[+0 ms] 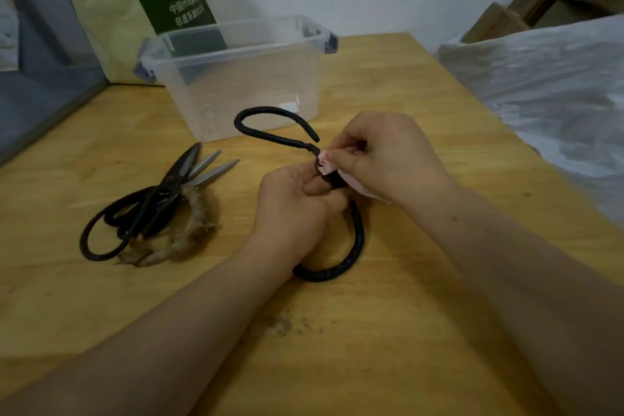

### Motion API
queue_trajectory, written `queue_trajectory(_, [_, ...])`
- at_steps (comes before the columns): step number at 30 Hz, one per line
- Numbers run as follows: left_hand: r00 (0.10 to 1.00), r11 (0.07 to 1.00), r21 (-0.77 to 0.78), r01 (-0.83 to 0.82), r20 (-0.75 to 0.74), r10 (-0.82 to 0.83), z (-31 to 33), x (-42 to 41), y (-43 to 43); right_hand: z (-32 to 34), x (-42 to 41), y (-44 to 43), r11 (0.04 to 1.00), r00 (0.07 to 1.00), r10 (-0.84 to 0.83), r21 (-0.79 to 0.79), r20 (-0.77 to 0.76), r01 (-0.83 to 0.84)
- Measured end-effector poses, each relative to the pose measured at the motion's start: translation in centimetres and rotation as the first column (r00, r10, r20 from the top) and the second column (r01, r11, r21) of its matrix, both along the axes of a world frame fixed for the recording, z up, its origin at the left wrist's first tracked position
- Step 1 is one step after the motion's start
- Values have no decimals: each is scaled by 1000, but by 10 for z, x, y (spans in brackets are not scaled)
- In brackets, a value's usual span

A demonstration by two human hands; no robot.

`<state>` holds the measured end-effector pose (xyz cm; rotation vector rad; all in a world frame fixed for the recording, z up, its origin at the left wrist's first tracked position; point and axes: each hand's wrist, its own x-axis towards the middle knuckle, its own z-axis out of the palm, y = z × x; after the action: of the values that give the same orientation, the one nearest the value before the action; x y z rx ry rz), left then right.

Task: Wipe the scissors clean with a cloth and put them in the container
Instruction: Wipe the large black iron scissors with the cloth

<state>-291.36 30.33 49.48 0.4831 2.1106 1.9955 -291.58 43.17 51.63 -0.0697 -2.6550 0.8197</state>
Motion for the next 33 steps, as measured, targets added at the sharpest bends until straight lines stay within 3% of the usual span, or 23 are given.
queue_trajectory(6, [1000,1000,17,-8,28,8,4,4,0,-3,12,24,998,989,-69,22,130,66])
queue_trajectory(8, [999,1000,26,-7,45,6,5,5,1,-2,12,32,991,994,-113,-71,-9,112])
queue_trajectory(11, [999,999,43,8,41,-10,5,6,1,0,9,20,986,985,11,-160,-174,-39])
queue_trajectory(15, [1000,1000,6,-9,3,9,2,4,0,-7,4,10,984,984,170,-51,-56,-173])
queue_trajectory(22, [997,999,-12,-39,60,40,3,5,-1,0,12,22,999,991,37,-5,127,-37])
queue_trajectory(25, [996,1000,-4,-28,79,28,3,5,-1,3,14,22,973,996,14,-230,-88,-34])
queue_trajectory(27, [998,1000,1,-27,62,27,4,6,-1,2,10,14,979,983,103,-159,-150,-127])
queue_trajectory(30, [999,999,16,-31,38,30,4,6,1,-8,3,10,976,978,204,-72,-37,-207])
queue_trajectory(33, [998,999,15,-41,55,40,4,6,0,-6,3,19,990,993,102,-105,65,-95])
